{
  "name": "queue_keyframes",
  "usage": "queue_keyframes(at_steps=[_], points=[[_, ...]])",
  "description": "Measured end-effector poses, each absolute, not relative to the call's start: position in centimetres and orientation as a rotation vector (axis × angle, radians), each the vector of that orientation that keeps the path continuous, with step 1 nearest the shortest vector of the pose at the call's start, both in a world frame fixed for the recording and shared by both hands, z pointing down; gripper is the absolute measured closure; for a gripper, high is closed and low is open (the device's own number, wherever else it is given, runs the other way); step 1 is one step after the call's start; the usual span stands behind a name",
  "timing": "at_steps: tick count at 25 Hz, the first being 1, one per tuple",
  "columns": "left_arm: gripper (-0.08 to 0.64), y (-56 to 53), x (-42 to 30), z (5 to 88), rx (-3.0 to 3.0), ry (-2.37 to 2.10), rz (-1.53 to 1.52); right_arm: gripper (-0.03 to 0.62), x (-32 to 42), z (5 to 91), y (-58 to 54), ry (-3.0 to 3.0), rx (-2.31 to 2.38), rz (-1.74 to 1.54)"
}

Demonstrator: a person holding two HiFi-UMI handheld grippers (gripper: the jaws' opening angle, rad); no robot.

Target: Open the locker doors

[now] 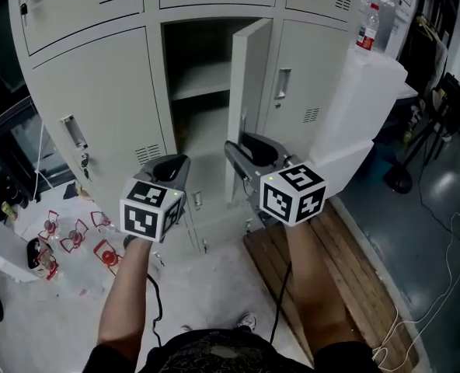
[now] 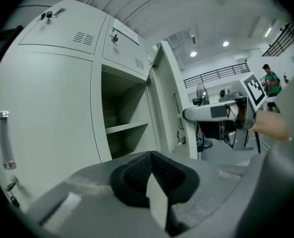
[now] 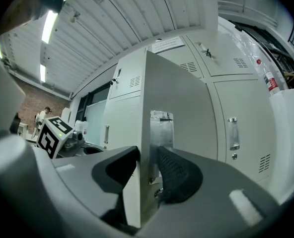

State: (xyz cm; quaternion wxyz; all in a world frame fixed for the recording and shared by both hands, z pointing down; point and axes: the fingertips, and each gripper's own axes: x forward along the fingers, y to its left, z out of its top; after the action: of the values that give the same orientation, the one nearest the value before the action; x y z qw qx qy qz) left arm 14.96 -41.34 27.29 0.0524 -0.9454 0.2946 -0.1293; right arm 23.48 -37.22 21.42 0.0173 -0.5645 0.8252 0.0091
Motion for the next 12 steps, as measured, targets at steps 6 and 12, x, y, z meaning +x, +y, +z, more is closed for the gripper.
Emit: queue_keyframes(at_steps=[6, 12], points=[[0.557, -39.8, 18.2, 27.2, -2.912, 0.786, -0.361, 0.448, 26.8, 21.4, -34.9, 2.497, -1.833, 0.03], [0.557, -38.2, 21.2, 27.3, -2.935, 0.691, -0.357, 0.445, 30.2, 21.3, -32.9, 2.444, -1.898, 0.014]])
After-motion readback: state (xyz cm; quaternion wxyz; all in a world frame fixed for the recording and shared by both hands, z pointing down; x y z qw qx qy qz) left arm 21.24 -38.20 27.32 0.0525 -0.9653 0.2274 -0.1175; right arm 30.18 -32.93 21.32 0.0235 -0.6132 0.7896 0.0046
